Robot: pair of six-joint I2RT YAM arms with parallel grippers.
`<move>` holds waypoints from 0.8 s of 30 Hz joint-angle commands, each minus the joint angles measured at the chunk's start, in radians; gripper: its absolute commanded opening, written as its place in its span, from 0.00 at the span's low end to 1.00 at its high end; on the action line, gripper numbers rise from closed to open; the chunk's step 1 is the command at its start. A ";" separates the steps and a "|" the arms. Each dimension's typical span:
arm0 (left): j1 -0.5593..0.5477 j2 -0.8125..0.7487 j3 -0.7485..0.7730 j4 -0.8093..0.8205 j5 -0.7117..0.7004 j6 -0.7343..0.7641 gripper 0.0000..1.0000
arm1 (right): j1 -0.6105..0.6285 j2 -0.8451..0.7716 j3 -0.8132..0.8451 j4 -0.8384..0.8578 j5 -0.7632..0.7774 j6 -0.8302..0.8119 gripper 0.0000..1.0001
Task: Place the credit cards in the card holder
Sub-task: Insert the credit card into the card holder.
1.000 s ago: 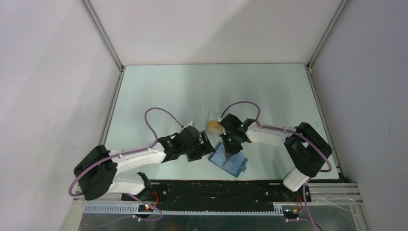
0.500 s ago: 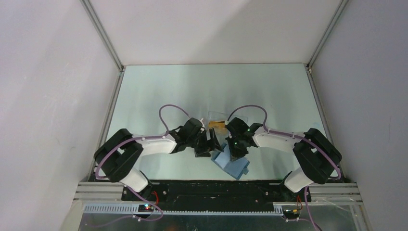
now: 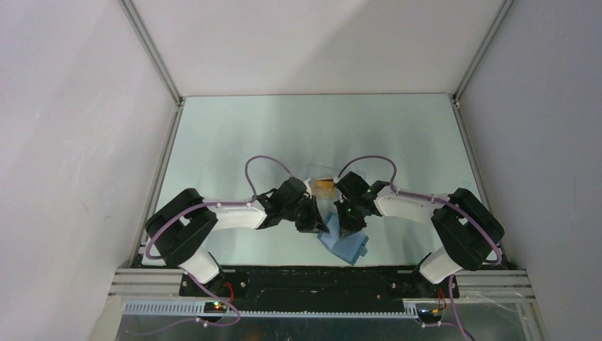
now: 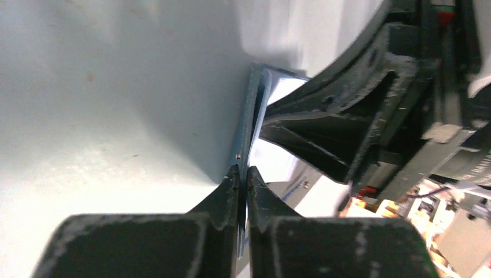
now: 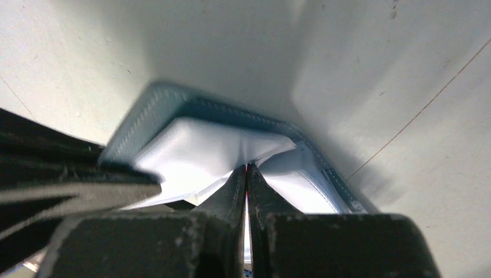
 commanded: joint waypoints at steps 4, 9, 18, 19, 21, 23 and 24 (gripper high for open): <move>-0.026 -0.179 -0.142 0.017 -0.205 -0.163 0.00 | -0.011 -0.015 0.023 -0.034 0.029 -0.022 0.05; -0.101 -0.358 -0.264 0.000 -0.378 -0.326 0.00 | 0.007 -0.027 0.022 -0.040 0.034 -0.014 0.06; -0.201 -0.430 -0.307 -0.101 -0.519 -0.519 0.00 | 0.021 0.028 0.022 -0.017 0.065 -0.011 0.06; -0.208 -0.436 -0.305 -0.138 -0.538 -0.529 0.00 | 0.021 0.024 0.023 -0.016 0.066 -0.011 0.06; -0.228 -0.453 -0.310 -0.156 -0.568 -0.563 0.00 | 0.020 0.006 0.024 -0.015 0.063 -0.011 0.06; -0.244 -0.472 -0.318 -0.162 -0.588 -0.581 0.00 | 0.017 -0.018 0.024 -0.014 0.053 -0.012 0.06; -0.249 -0.486 -0.323 -0.171 -0.597 -0.581 0.01 | 0.016 -0.034 0.026 -0.015 0.044 -0.012 0.07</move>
